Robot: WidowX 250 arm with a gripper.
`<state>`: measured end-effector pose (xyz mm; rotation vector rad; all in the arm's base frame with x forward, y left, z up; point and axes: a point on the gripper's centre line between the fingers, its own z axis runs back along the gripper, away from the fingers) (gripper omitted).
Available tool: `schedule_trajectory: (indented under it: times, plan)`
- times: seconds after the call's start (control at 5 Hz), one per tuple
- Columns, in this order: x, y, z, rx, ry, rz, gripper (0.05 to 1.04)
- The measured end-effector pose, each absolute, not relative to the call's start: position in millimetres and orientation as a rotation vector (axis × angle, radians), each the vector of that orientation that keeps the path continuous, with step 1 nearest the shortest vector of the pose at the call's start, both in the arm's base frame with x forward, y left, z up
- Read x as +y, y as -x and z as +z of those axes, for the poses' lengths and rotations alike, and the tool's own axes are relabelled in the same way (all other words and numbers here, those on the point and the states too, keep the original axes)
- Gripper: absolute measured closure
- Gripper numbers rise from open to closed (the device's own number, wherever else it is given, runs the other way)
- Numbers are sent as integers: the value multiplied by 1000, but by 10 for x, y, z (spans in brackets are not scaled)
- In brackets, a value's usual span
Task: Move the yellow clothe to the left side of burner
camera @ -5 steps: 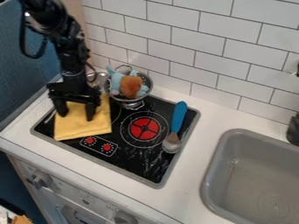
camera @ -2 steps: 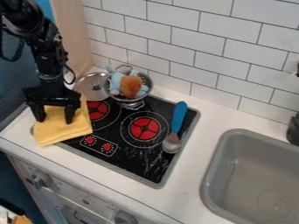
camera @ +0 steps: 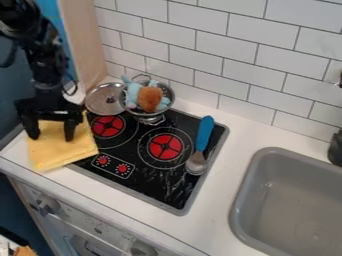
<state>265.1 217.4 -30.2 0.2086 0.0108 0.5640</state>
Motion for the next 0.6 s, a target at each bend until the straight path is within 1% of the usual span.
schedule_trajectory:
  times: [0.2, 0.4, 0.6]
  plan:
    - [2141, -2713, -94, -62, -182, 579, 83]
    - [2126, -2707, 58, -102, -175, 589, 83]
    - [2152, -2694, 140, -119, -195, 614, 83]
